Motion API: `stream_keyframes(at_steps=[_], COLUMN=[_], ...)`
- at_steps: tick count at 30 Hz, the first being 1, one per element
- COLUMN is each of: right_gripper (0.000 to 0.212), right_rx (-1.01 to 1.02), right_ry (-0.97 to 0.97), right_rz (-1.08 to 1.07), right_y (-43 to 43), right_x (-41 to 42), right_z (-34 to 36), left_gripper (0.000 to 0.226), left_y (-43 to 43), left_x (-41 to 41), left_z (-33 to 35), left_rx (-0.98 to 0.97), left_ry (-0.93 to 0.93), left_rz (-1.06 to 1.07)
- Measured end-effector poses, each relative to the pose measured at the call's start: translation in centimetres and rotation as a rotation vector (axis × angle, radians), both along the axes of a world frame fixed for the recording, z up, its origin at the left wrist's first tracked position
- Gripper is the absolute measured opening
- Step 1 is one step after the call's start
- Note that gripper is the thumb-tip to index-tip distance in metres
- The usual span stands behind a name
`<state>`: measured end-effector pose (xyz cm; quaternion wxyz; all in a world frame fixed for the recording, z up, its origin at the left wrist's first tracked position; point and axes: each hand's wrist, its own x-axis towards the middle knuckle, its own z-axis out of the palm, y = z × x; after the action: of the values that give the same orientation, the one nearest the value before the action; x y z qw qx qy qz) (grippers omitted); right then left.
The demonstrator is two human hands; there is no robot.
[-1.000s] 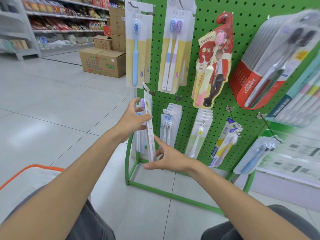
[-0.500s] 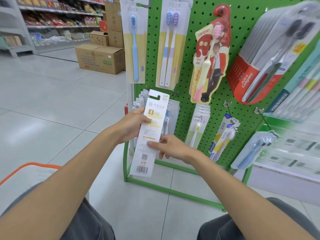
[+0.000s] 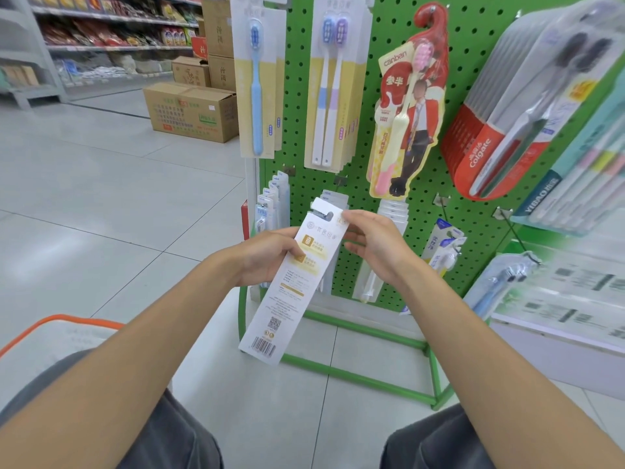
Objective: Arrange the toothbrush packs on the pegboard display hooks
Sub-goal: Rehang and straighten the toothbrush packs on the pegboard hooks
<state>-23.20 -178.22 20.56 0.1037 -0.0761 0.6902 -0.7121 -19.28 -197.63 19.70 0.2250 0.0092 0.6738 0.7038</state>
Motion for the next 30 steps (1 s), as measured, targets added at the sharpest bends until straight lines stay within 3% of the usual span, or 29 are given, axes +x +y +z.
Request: stream_keyframes(at_steps=[3, 6, 11, 13, 18, 25, 30], right_gripper=[0.015, 0.026, 0.034, 0.057, 0.039, 0.018, 0.024], right_rx=[0.016, 0.262, 0.269, 0.300, 0.329, 0.236, 0.346], right_ry=[0.009, 0.167, 0.183, 0.173, 0.117, 0.092, 0.191], right_rz=[-0.064, -0.182, -0.010, 0.016, 0.009, 0.027, 0.001], right_y=[-0.4, -0.9, -2.5, -2.8, -2.4, -2.8, -3.8], right_x=[0.2, 0.7, 1.9, 1.8, 1.5, 1.4, 1.7], right_z=[0.1, -0.3, -1.0, -1.2, -1.2, -1.0, -0.8], left_gripper=[0.050, 0.055, 0.064, 0.069, 0.078, 0.033, 0.015], left_y=[0.1, 0.4, 1.1, 1.3, 1.3, 0.9, 0.8], left_x=[-0.1, -0.2, 0.1, 0.4, 0.5, -0.5, -0.9], left_z=[-0.1, -0.2, -0.6, -0.6, -0.1, 0.1, -0.3], left_rx=[0.020, 0.036, 0.043, 0.003, -0.053, -0.063, -0.097], left_ry=[0.012, 0.062, 0.167, 0.200, 0.178, 0.273, 0.382], left_rz=[0.008, 0.082, 0.075, 0.030, 0.097, 0.349, 0.428])
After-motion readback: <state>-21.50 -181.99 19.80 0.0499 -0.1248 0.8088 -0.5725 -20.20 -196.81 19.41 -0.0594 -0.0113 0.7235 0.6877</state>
